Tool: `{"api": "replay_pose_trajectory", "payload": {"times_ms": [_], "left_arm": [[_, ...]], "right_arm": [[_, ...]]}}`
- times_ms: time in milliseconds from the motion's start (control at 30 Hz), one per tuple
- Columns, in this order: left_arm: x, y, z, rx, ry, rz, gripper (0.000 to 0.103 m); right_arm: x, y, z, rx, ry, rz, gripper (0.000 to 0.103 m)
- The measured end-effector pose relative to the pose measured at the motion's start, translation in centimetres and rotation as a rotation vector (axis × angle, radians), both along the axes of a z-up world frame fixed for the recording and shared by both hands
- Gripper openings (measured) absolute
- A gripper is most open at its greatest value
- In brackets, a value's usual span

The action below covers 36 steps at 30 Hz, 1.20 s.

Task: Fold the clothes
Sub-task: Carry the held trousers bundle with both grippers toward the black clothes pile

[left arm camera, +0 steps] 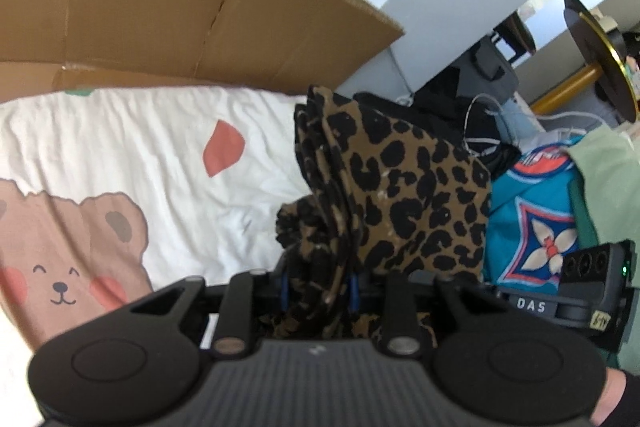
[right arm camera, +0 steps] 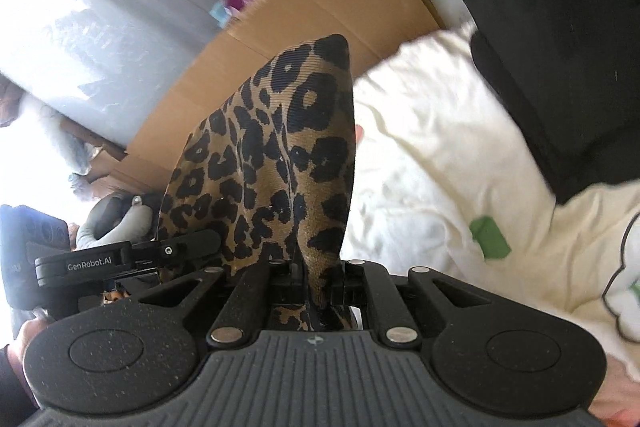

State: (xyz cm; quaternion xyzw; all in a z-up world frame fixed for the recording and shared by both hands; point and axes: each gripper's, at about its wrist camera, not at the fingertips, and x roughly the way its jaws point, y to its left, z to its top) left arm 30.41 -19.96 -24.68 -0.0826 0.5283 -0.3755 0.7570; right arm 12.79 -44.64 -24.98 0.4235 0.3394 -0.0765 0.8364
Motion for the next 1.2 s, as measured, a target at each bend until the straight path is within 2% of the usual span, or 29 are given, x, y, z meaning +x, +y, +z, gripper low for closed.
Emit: {"api": "replay_pose_trajectory", "payload": {"times_ms": [333,467,600,700,1000,1200], "left_arm": [[-1.6,-0.6,9.1,-0.016,-0.092,0.048,0.028],[-3.0,-0.7,12.3,-0.024,-0.113,0.069,0.028],[-5.0,-0.9,15.7,-0.027,-0.173,0.079,0.028],[-5.9,-0.6,17.9,-0.039,-0.167,0.108,0.028],[-8.9,-0.7,24.1,-0.078,-0.228,0.137,0.028],[-11.4,-1.0,26.9,-0.084,-0.259,0.151,0.028]], "right_arm": [[-0.1,-0.1,8.8,-0.095,-0.071,0.022,0.005],[-0.6,0.5,12.4,-0.161,-0.082,0.032,0.005],[-1.4,1.1,16.0,-0.219,-0.095,0.037,0.005],[-2.2,1.3,18.6,-0.231,-0.114,0.035,0.005],[-4.5,2.6,25.2,-0.301,-0.170,0.024,0.005],[-7.0,3.3,29.0,-0.336,-0.182,0.014,0.005]]}}
